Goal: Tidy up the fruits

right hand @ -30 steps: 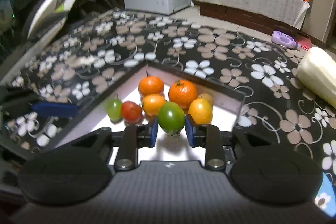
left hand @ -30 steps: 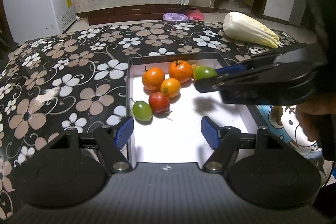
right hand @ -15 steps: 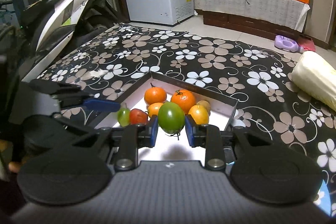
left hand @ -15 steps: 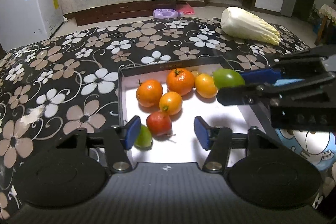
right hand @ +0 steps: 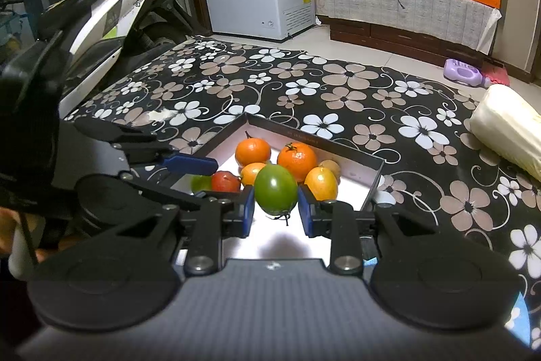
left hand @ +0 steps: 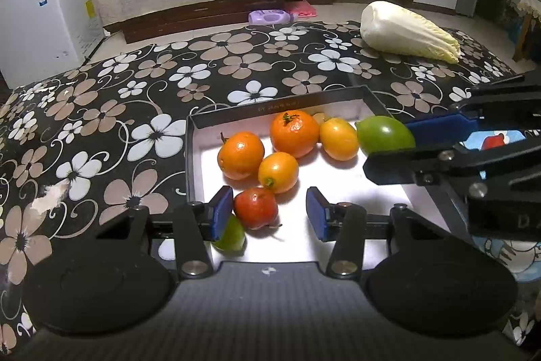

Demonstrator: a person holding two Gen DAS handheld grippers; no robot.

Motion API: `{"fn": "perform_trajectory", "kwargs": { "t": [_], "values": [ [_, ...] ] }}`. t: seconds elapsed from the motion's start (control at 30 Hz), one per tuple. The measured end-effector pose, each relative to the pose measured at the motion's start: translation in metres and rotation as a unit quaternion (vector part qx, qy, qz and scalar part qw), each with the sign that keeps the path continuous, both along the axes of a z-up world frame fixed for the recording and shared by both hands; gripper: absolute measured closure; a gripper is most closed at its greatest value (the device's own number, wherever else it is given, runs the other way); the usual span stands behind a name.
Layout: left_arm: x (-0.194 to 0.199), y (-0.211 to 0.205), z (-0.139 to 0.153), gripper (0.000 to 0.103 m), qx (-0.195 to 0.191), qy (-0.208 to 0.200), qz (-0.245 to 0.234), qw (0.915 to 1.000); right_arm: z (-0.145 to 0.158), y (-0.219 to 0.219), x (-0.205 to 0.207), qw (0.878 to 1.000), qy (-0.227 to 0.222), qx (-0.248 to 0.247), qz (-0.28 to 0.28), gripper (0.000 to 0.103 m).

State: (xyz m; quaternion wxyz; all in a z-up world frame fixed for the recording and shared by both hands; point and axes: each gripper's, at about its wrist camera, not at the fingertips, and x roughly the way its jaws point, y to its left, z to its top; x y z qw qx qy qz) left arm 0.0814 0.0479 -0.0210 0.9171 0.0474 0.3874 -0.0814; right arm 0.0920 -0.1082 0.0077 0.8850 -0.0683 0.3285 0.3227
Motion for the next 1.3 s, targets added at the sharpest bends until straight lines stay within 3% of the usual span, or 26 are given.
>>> {"fn": "perform_trajectory", "kwargs": {
  "t": [0.2,0.23,0.3,0.43,0.9,1.3],
  "values": [
    [0.008,-0.004,-0.004,0.05,0.01,0.003,0.004,0.9999,-0.001,-0.002,-0.002,1.0,0.002,-0.001,0.002,0.072],
    [0.008,-0.005,-0.005,0.06,0.013,0.005,0.005,0.9999,-0.001,-0.002,-0.002,1.0,0.002,-0.001,0.002,0.072],
    [0.008,-0.006,-0.006,0.068,0.009,0.012,-0.003,0.9999,-0.001,-0.003,-0.001,1.0,0.002,-0.001,0.001,0.072],
    [0.0,-0.015,-0.007,0.068,0.03,0.004,-0.017,0.9994,0.0,-0.005,-0.001,1.0,0.003,0.002,-0.001,0.072],
    [-0.016,-0.014,0.003,0.069,0.016,0.007,0.007,0.9998,-0.004,-0.005,-0.003,1.0,0.011,-0.006,0.003,0.072],
    [-0.028,-0.022,0.026,0.068,0.016,-0.015,0.019,0.9996,0.007,-0.017,-0.016,1.0,0.001,0.006,0.005,0.072]
  ]
}}
